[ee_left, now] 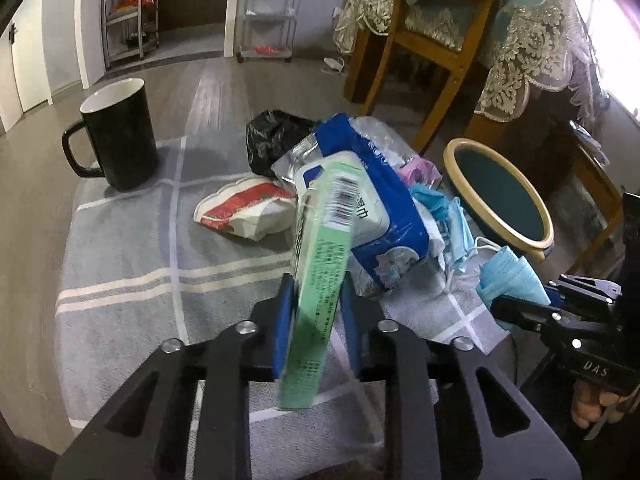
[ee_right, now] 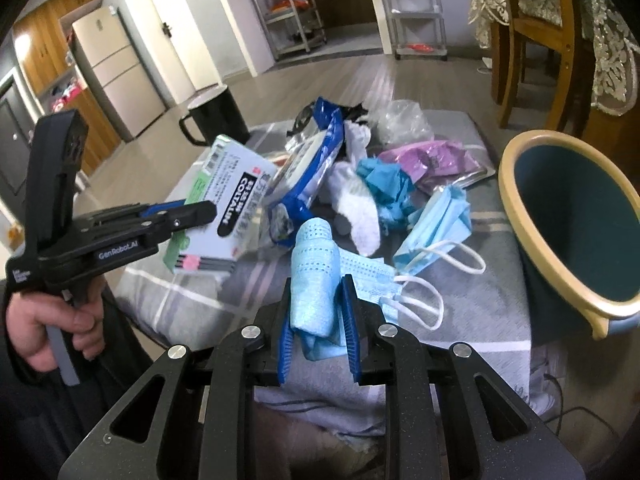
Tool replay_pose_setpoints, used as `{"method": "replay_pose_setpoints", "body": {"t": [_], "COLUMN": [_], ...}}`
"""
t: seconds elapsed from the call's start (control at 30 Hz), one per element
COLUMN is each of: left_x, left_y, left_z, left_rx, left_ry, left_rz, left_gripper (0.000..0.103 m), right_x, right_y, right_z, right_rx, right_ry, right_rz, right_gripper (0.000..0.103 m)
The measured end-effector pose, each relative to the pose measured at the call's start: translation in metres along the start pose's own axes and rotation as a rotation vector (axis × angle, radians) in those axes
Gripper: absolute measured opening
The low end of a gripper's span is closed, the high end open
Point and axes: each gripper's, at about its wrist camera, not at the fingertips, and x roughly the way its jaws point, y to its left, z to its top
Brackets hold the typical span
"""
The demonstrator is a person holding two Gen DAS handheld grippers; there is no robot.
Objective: Collect trash
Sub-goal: 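Carry the box and mask over the trash bin with both tools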
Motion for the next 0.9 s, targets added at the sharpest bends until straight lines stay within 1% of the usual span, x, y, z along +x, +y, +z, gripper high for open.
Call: {"method": "replay_pose_setpoints", "body": {"t": [0.2,0.3,0.4,0.57,0.7,0.9], "left_x": [-0.016,-0.026,-0.039,-0.047,-0.043,-0.021], "left_y": [-0.004,-0.004,-0.007,-0.023,-0.043,-0.082], "left_z": [0.004,0.008,0.015,0.028,0.037,0.06], "left_rx": [-0.002,-0.018,-0.032,-0.028,0.001,0.057], "left_ry": [-0.07,-0.107,-0.156,-0.196,-0.198,-0.171], "left_rz": [0.015,-0.002,-0.045,-0.129,-0.183,-0.279], "left_gripper": [0.019,0.018,0.018,0.018,0.018,0.018], "right_x": [-0.01,-0.018,-0.025,-0.034,-0.045,-0.062], "right_y": [-0.006,-0.012,-0.018,-0.029,-0.042,-0.073], "right_z": [0.005,0.008,0.012,0.015,0.022,0.031], "right_rx": [0.024,0.041,0.058,0.084,0.11,0.164], "right_ry": [-0.037,-0.064,-0.088,-0.12,-0.151,-0.199], "right_rz": [0.001,-0.001,-0.008,-0.025,-0.05,-0.111], "right_gripper": [0.023,0.023,0.023,0.023,0.023,0.023]}}
